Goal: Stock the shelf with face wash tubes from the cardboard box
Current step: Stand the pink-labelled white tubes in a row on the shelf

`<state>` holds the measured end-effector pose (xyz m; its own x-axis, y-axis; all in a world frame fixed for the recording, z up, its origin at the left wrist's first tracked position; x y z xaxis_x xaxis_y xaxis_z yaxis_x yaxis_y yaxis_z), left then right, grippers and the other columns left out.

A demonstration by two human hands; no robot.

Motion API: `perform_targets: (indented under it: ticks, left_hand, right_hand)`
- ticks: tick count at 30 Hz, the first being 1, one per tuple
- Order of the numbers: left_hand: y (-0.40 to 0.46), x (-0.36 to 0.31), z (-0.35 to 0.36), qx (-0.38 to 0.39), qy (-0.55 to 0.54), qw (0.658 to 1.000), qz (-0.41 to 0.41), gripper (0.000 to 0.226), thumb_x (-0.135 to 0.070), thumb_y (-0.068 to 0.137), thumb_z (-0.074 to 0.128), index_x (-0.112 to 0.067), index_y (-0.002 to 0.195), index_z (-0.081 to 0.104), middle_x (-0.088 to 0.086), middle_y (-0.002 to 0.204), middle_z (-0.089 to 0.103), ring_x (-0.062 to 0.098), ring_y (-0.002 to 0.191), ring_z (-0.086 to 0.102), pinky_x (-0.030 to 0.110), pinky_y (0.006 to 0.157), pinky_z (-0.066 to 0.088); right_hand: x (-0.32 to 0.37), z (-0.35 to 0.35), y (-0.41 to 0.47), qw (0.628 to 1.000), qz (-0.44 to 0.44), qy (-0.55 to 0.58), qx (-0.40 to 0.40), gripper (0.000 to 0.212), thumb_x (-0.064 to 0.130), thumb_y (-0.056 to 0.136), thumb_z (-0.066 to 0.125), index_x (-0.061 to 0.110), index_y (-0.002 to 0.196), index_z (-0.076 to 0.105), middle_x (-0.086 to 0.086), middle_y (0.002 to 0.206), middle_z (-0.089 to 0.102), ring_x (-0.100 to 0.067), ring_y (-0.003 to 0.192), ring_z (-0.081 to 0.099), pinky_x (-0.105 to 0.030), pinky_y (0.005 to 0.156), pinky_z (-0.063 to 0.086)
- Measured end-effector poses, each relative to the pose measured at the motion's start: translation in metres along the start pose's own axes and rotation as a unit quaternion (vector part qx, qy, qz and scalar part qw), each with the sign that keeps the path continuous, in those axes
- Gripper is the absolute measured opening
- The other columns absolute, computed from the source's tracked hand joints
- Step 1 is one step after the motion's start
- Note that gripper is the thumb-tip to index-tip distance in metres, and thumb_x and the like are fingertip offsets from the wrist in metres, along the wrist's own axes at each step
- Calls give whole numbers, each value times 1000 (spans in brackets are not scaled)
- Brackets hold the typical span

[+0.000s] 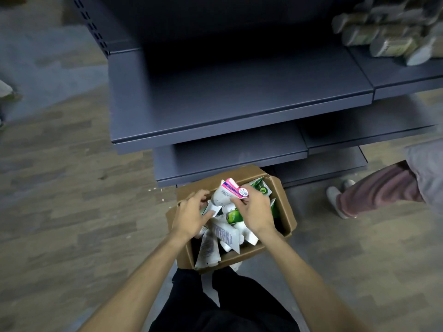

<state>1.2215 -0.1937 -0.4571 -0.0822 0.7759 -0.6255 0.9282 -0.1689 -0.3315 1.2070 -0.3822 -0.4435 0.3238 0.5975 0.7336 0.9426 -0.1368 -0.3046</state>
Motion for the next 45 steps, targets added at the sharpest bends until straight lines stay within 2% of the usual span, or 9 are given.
perform_targets:
  ticks: [3,8,11,14,19,28,32,39,45]
  left_hand:
    - [7,-12,-13,-21,-49,997,55,65,-19,73,84,-25,132,58,-16,117,59,6,108,60,30,95,51]
    - [7,-34,-48,-51,-105,990,73,47,-20,69,88,-24,112,71,-22,96,71,-9,91,65,19,89,51]
    - [2,-54,-79,-85,-127,984,91,43,-27,70,87,-26,110,73,-22,94,73,-10,89,65,11,86,47]
    - [-5,-80,-122,-127,-143,974,123,42,-33,70,86,-31,109,71,-22,98,74,-5,92,68,31,92,54]
    - [-28,-124,-208,-199,-130,955,175,44,-36,71,85,-30,111,68,-23,100,73,-7,92,67,34,88,56]
    - [-77,-187,-345,-345,-140,894,249,52,-25,67,89,-22,109,58,-22,97,71,-7,87,69,21,78,59]
    - [-82,-194,-381,-373,-156,877,258,50,-23,67,90,-24,107,59,-14,97,74,0,85,71,30,76,61]
    - [-77,-202,-423,-397,-160,866,259,44,-16,67,89,-24,103,64,-13,97,72,-1,87,68,22,73,59]
    - [-49,-193,-456,-435,-126,863,225,42,-32,64,90,-28,97,64,-12,91,73,1,85,67,15,70,53]
  right_hand:
    - [29,-20,0,998,-47,-4,48,14,27,88,74,22,96,64,4,84,74,-9,78,71,-39,74,59]
    - [85,-56,-4,992,-93,10,79,22,16,85,78,13,104,69,14,91,71,19,79,64,-4,74,49]
    - [114,-74,-4,987,-117,75,77,30,18,83,80,16,110,68,9,99,76,5,87,71,-19,83,58]
    - [147,-94,-6,980,-163,93,59,45,24,78,84,21,118,65,13,107,73,4,97,69,-17,86,56]
    - [220,-137,-18,960,-249,127,10,55,37,71,84,21,120,66,11,112,72,1,104,68,-24,91,56]
    - [359,-208,-35,904,-388,180,-14,51,26,68,87,20,114,67,5,108,74,-5,102,71,-24,91,56]
    - [397,-213,-34,890,-414,191,-16,52,26,65,87,18,113,67,3,107,74,-7,99,72,-25,89,57]
    - [439,-202,-18,887,-412,209,1,43,12,69,88,15,107,68,0,104,75,-11,96,73,-21,81,58]
    - [467,-188,-1,886,-439,134,-69,48,36,68,89,19,109,69,12,105,73,1,94,70,-17,77,57]
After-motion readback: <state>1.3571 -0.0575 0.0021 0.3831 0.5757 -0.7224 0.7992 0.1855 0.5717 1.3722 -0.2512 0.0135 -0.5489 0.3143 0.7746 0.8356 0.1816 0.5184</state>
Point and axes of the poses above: each hand's wrist, its own y-axis towards the middle knuckle, its own z-axis out of the palm, x = y × z, the point moved 4 cm from there along y, towards the middle knuckle
